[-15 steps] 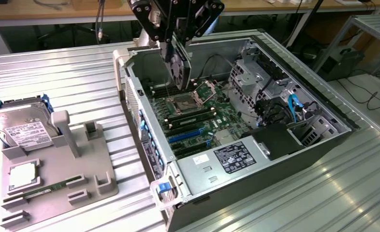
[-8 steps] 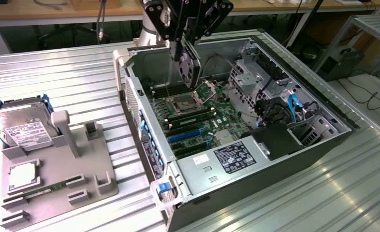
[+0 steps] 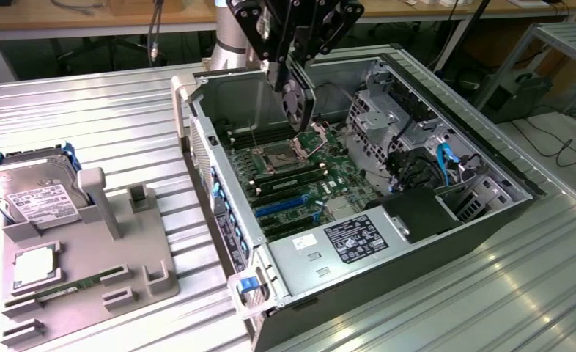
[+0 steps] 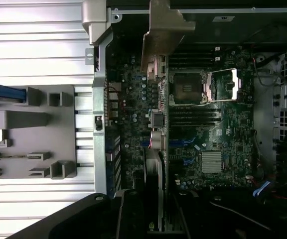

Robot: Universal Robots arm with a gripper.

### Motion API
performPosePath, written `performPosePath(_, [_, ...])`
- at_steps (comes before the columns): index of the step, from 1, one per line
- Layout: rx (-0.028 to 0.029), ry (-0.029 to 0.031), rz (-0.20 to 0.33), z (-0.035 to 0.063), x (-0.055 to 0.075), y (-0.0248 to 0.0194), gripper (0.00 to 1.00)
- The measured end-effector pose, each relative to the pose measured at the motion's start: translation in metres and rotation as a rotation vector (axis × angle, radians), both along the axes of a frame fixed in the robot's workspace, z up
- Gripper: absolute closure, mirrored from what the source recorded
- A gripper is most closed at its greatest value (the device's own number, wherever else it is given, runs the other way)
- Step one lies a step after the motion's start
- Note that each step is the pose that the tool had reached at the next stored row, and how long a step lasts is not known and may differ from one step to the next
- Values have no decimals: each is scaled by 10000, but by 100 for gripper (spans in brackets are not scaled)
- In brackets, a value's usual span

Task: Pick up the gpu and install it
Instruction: 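Pick up the gpu and move the gpu toward the slot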

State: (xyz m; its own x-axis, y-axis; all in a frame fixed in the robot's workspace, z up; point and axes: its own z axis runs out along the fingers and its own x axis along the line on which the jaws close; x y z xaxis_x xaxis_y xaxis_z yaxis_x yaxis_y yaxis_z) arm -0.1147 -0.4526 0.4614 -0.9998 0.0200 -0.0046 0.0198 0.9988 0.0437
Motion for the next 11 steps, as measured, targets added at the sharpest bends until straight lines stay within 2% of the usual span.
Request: performPosePath(11, [0,0,2,-6,151,0,73])
